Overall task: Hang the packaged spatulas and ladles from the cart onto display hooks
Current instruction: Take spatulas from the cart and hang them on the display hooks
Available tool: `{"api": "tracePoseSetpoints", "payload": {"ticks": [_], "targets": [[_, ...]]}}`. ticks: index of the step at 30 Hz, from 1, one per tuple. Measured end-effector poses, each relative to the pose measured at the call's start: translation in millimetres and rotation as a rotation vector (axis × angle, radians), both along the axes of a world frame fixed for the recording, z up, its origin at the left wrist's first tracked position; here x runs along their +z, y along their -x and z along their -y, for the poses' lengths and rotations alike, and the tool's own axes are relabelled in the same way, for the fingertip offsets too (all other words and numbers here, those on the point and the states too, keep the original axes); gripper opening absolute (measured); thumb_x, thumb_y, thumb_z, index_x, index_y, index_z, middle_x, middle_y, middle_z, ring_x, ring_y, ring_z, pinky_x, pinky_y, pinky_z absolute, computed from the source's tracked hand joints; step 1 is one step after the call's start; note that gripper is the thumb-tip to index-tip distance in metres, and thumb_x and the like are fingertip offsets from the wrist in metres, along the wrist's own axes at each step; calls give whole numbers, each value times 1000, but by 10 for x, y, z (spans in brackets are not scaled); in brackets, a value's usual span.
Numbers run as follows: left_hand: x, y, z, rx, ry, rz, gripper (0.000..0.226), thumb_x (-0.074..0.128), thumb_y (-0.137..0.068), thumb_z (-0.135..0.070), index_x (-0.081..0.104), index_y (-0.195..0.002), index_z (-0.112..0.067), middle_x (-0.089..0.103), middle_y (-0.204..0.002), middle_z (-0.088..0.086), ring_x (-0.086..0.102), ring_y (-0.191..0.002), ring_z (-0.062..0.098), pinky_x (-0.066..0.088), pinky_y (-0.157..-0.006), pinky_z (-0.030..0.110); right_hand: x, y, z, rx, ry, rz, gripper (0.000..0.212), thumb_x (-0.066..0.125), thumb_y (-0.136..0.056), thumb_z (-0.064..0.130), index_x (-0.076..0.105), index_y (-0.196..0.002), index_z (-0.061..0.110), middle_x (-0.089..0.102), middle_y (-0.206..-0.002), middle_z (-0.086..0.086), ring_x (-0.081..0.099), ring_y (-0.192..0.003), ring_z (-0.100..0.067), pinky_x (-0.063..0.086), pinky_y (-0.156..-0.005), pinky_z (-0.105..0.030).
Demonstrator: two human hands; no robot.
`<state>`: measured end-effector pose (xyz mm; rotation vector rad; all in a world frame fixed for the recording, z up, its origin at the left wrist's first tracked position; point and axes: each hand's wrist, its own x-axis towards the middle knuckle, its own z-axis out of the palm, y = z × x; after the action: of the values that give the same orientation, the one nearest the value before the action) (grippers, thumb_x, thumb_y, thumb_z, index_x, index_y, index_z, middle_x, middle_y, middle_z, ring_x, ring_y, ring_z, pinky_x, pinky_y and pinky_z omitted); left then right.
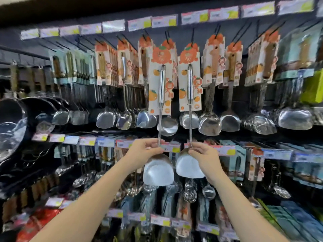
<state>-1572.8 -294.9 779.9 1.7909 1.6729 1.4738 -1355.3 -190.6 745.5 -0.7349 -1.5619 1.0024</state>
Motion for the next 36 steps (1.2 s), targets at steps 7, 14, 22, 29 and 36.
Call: {"api": "tracePoseSetpoints", "payload": {"ticks": [7,14,22,29,36], "targets": [[53,446,-292,-72,-32,44,21,80,-90,-27,77,-110,-32,64,-70,-9,65,-71,2,59,-85,27,149,117,-174,-88,-7,-36,28,68,-93,-1,71,-97,26,74,-98,10,67,-93,-4,46,-75,-14],[152,684,-574,-90,-58,109,25,77,-91,-18,76,-111,-32,67,-65,-11,60,-67,6,50,-62,18,271,173,-521,-132,-6,-54,25,69,-93,2,72,-108,21,74,-105,7,66,-96,-2,46,-76,-17],[302,695,-886,-132,-72,126,26,77,-91,-17,76,-115,-28,64,-69,-6,63,-69,4,55,-71,16,488,202,-829,-126,-33,-56,25,69,-93,1,71,-109,19,75,-105,5,66,-98,-4,46,-79,-17],[463,532,-1041,-122,-76,135,26,78,-91,-21,75,-115,-32,65,-78,3,66,-71,14,57,-59,24,773,255,-1029,-91,-61,-43,24,69,-93,4,72,-112,19,75,-106,6,66,-97,-3,44,-75,-15],[558,475,-1158,-144,-113,132,23,77,-91,-17,77,-112,-28,68,-71,-14,67,-71,-3,55,-73,17,997,319,-1173,-68,-109,-50,29,70,-92,3,72,-97,32,76,-105,7,67,-102,-7,49,-90,-27]]}}
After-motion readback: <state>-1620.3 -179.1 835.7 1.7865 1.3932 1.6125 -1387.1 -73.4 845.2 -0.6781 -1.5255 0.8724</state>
